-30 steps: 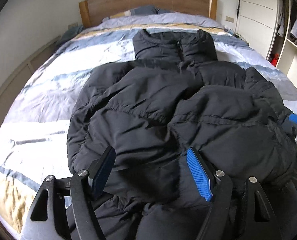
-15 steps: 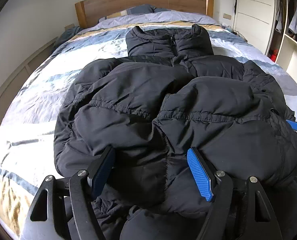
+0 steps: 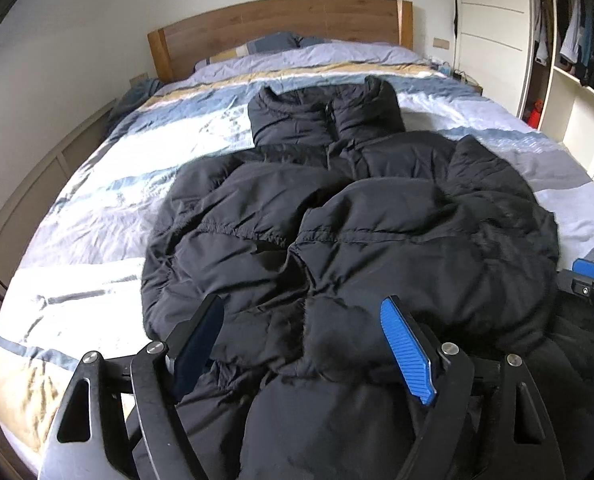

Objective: Fold large clothes
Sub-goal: 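Press the folded coat flat with both grippers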

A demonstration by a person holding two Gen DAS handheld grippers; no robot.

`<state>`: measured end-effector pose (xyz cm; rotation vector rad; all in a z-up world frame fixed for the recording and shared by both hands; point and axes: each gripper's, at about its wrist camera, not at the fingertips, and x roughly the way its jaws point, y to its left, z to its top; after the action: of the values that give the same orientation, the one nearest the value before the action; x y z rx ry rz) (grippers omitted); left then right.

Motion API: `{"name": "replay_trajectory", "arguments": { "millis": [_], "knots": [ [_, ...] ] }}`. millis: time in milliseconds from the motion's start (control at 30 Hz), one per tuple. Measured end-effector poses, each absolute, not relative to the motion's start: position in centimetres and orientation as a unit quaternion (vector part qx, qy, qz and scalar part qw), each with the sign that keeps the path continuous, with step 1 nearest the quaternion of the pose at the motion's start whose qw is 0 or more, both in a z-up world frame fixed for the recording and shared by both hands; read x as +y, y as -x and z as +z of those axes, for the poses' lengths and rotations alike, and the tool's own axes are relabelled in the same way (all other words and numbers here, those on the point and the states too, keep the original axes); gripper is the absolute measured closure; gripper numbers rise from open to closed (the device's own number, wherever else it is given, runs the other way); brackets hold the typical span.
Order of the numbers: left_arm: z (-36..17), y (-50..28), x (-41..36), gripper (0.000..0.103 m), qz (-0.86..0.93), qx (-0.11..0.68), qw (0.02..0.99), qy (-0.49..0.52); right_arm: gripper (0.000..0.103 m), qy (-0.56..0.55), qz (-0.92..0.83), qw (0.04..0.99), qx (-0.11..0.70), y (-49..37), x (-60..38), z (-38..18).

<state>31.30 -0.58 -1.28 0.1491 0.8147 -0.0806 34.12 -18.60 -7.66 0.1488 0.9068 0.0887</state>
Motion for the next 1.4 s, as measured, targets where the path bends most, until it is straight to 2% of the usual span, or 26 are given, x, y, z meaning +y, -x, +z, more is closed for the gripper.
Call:
{"name": "replay_trajectory", "arguments": {
  "millis": [367,667,867,1133,1400],
  "knots": [
    [2.8,-26.6,-0.5,0.017,-0.038,0.353,0.931,-0.078,0.048,-0.095,0.017,0.908,0.407,-28.2,-21.3,-4.2],
    [4.4,-25.1,0.0,0.013,-0.037,0.327,0.941,-0.076,0.048,-0.092,0.012,0.918,0.386,-27.2,-21.9,-2.1],
    [4.9,-25.6,0.7,0.010,-0.030,0.318,0.945,-0.074,0.041,-0.085,0.020,0.923,0.375,-28.7,-21.4,-0.9],
    [4.8,-28.1,1.7,0.009,-0.020,0.320,0.944,-0.076,0.040,-0.079,0.041,0.927,0.364,-32.4,-20.0,0.3],
    [4.3,-33.8,3.4,0.009,-0.008,0.335,0.938,-0.085,0.040,-0.062,0.061,0.928,0.362,-38.5,-18.6,1.2]
  ]
}}
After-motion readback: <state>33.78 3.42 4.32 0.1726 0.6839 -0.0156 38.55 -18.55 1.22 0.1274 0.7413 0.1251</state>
